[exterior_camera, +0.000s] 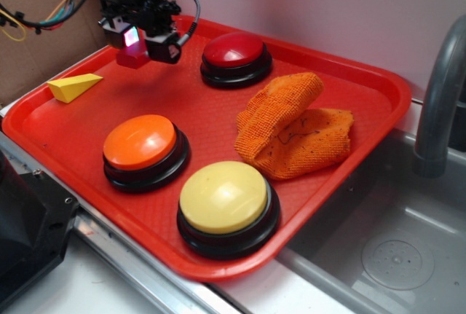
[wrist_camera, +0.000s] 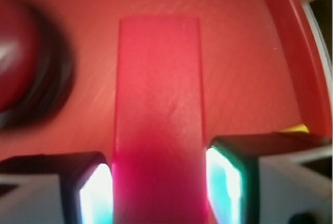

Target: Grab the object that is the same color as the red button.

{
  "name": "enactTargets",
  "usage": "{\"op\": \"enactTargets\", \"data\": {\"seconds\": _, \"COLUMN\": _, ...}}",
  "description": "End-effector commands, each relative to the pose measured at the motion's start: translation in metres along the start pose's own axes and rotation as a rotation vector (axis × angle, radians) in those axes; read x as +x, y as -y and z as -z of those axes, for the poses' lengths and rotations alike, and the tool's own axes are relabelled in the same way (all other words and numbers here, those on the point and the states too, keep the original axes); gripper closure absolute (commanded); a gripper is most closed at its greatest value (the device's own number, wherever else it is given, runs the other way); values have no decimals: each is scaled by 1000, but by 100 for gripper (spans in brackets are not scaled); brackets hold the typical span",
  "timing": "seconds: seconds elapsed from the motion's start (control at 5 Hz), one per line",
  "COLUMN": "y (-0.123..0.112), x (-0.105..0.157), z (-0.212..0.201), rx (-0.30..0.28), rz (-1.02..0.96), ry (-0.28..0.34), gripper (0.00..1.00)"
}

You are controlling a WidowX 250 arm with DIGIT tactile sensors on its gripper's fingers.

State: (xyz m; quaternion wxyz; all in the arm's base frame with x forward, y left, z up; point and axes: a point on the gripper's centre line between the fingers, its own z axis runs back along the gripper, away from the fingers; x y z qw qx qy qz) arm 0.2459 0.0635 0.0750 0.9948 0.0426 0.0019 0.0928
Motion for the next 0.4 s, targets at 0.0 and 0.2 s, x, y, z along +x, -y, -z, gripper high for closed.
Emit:
{"op": "enactTargets", "data": {"seconds": 0.0, "y": 21, "x": -37, "z": -108, "rx": -86, "rz": 409, "ry": 29, "gripper": 100}}
{"op": "enactTargets", "data": {"seconds": 0.2, "y": 26, "x": -44, "z": -125, "rx": -59, "rz": 421, "ry": 18, "gripper": 100}}
